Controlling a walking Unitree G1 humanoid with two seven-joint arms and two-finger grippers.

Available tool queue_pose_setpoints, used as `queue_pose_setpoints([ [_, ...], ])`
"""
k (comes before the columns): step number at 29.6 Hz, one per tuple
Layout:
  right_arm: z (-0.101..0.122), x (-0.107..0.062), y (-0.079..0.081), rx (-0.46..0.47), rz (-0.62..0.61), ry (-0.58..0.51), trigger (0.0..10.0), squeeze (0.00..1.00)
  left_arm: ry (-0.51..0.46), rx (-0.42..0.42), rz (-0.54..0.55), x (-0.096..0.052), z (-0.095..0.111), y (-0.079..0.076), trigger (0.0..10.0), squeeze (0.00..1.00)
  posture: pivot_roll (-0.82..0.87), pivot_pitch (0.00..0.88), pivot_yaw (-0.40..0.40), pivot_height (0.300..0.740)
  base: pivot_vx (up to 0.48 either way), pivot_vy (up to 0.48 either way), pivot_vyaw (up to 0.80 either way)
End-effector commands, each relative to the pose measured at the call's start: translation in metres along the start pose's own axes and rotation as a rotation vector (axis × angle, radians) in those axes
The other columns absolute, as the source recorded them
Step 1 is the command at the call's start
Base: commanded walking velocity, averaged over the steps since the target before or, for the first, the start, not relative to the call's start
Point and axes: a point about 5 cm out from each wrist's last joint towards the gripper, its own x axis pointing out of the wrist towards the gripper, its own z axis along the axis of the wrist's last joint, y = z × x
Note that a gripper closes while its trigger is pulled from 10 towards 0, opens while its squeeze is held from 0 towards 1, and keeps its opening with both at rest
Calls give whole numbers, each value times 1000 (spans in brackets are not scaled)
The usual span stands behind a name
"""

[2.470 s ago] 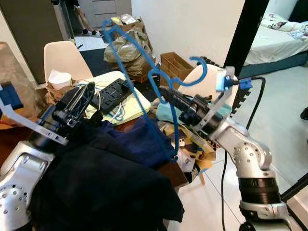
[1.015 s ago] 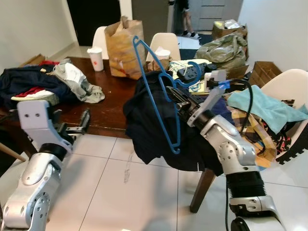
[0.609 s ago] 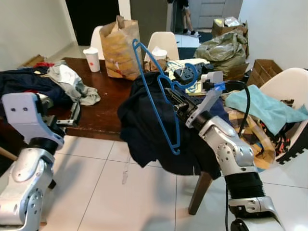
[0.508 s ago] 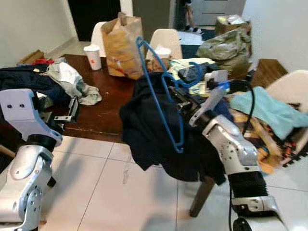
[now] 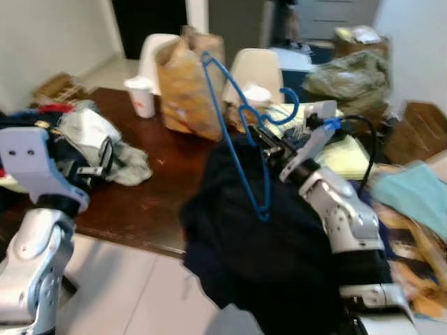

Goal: Hang hanger

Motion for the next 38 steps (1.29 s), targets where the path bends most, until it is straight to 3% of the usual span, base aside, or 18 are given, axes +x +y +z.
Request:
queue_pose_setpoints([
  [1,1,-4,-5,-11,-15,0,10000,0,10,-1,14,0,-2,-1,10000,0,-3,49,0,740,375,0,781],
  [10,4,-5,-8,-7,-27,-17,10000,0,47,-43,76,-1,-8,1,10000,0,-1,52,-3,740,0,0,781],
  [15,5,-4,-10,-2,-55,-25,10000,0,55,-45,83,0,-9,2,10000,0,0,51,-2,740,0,0,0],
  [25,4,-3,-14,-7,-94,-19,10000,0,70,-28,65,3,-10,0,10000,0,-4,49,3,740,0,480,0],
  [35,6,-3,-17,-4,-102,-21,10000,0,68,-33,54,5,-10,-3,10000,0,-4,43,2,740,0,480,-800],
  [38,6,-3,-17,-6,-103,-22,10000,0,66,-34,50,6,-9,-4,10000,0,-4,42,1,740,0,480,0],
])
